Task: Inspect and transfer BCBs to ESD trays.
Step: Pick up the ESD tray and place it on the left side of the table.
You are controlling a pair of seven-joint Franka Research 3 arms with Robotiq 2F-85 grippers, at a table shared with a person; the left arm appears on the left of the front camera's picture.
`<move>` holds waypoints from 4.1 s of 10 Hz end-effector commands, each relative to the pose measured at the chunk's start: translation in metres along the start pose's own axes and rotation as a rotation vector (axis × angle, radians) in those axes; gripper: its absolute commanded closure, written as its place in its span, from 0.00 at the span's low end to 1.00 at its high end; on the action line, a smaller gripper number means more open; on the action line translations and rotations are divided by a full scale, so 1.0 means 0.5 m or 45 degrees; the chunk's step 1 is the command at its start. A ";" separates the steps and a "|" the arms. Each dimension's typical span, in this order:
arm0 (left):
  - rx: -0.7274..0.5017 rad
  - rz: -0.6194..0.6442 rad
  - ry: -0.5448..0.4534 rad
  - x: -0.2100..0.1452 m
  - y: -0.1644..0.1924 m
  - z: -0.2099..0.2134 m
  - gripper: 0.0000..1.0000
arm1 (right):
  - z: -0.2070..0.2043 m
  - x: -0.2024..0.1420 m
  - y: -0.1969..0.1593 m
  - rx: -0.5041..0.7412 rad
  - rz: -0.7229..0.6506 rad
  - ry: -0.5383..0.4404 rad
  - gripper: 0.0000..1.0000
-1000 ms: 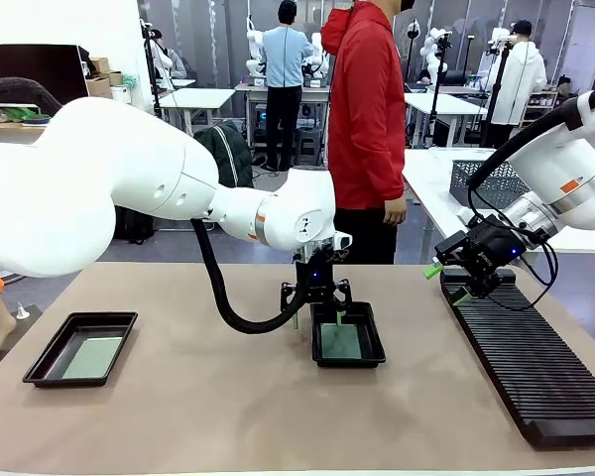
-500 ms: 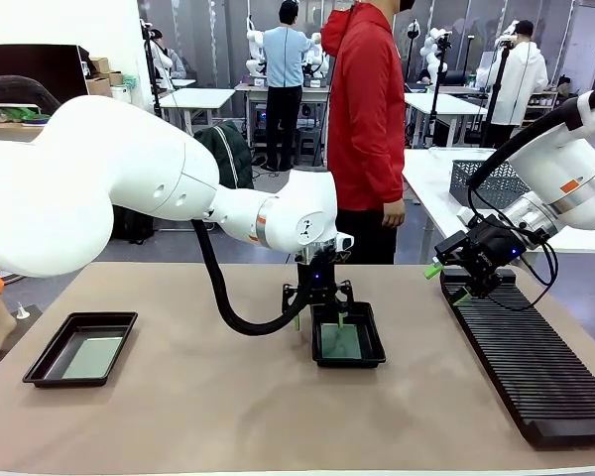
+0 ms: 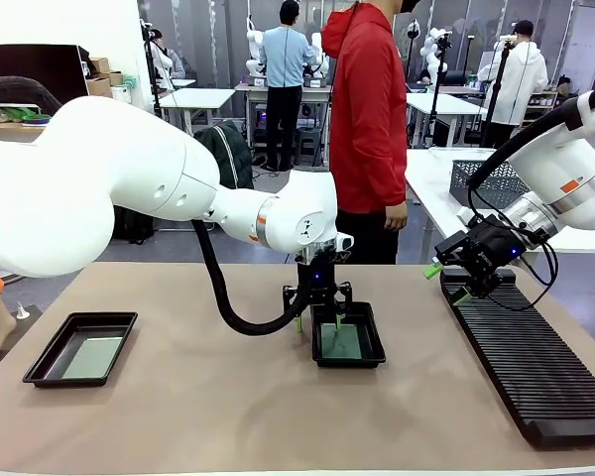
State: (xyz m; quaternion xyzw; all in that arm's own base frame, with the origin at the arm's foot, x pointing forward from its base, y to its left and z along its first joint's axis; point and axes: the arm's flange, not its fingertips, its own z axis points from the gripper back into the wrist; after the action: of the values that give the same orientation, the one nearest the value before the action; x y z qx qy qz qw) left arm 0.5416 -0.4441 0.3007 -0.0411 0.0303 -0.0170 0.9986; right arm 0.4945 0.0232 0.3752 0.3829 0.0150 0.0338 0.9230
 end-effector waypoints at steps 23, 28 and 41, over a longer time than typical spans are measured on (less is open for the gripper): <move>-0.393 0.038 -0.190 -0.085 0.164 0.046 0.99 | 0.001 -0.001 0.006 -0.018 -0.024 -0.001 0.00; -0.397 0.021 -0.115 -0.122 0.276 0.098 0.99 | 0.001 -0.001 0.006 -0.018 -0.024 -0.001 0.00; -0.252 -0.015 -0.060 -0.265 0.644 0.111 0.99 | 0.001 -0.001 0.006 -0.018 -0.024 -0.001 0.00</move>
State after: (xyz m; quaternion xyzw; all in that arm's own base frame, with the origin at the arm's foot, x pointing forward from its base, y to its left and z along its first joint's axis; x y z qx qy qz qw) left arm 0.4265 -0.1255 0.3374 -0.1400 0.0246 -0.0103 0.9898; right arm 0.4944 0.0232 0.3751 0.3829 0.0151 0.0337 0.9231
